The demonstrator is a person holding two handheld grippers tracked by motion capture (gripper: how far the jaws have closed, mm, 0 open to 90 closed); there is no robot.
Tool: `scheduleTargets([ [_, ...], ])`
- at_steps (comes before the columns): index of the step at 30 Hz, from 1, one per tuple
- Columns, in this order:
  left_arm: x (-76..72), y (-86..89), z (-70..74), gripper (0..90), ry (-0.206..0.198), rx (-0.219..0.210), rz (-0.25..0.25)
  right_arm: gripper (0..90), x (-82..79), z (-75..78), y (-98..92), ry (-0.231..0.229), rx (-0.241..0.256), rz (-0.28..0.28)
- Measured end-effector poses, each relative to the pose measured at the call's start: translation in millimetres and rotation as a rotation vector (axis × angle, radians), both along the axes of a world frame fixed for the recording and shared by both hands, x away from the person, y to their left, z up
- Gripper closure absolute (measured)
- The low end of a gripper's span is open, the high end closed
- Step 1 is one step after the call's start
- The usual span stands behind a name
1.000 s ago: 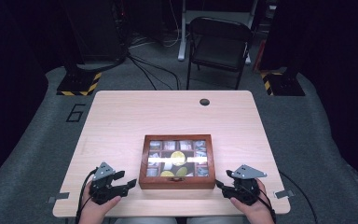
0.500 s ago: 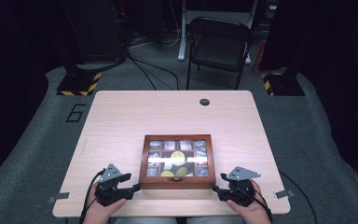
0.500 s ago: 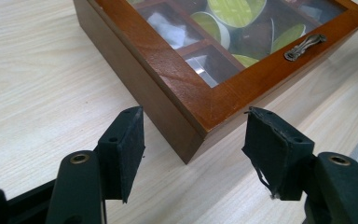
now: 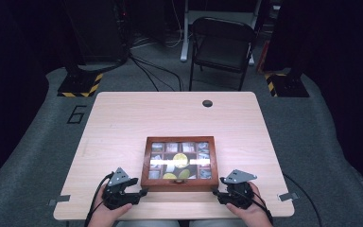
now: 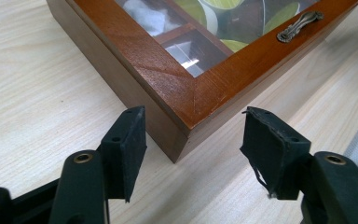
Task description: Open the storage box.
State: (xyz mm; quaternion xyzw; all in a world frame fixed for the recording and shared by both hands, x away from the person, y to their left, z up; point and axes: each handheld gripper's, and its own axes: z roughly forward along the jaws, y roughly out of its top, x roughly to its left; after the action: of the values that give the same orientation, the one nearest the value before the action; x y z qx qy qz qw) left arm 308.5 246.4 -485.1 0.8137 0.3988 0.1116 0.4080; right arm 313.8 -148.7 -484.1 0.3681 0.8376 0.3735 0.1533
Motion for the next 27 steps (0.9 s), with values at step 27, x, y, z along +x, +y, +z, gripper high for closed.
scheduleTargets([
  [27, 9.3, -6.4, -5.9, 46.6, 0.027, 0.023, -0.003, 50.2, 4.3, -0.9, 2.4, -0.007, -0.006, 0.013],
])
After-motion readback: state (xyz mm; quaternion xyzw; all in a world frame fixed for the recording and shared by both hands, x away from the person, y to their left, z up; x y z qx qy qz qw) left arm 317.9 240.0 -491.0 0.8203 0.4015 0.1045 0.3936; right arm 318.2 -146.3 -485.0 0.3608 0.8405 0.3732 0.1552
